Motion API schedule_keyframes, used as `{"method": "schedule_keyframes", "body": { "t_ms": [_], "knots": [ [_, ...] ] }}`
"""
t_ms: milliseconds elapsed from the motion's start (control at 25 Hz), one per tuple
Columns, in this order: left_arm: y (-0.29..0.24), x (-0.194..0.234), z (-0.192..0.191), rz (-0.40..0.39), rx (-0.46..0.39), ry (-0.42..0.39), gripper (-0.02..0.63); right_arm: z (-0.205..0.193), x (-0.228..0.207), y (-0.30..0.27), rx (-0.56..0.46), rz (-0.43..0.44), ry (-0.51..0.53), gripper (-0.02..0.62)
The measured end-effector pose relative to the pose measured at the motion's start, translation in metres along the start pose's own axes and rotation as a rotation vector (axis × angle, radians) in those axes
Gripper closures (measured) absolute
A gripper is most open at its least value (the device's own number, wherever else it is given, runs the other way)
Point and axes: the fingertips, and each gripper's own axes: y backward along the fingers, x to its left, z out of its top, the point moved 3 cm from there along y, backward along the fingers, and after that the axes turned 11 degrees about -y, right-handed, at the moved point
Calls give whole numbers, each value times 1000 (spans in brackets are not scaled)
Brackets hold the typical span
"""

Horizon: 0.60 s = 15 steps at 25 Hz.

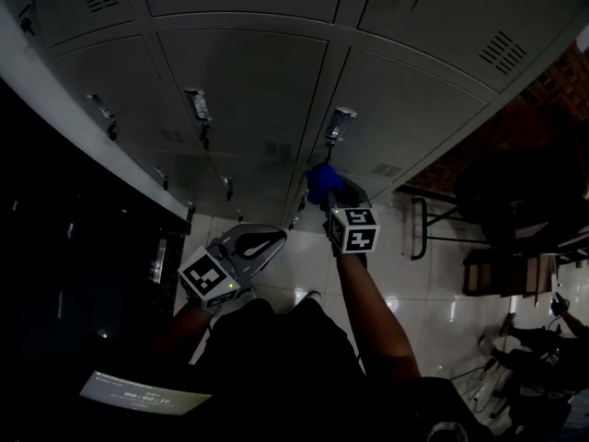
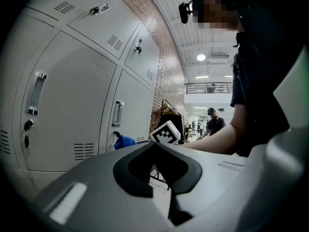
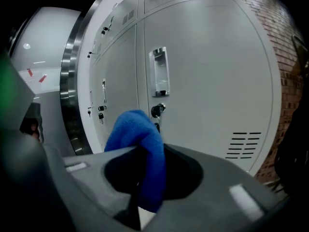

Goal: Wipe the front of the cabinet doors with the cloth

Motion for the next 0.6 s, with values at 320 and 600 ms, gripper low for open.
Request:
{"method": "schedule_keyframes", "body": {
  "t_ms": [320,600],
  "knots": [
    [14,8,-12,14,5,23,606,5,8,-33,-1,-11,-16,526],
    [13,15,-12,14,7,20,604,12,-27,-39,-15,-82,-47,526]
  ]
}}
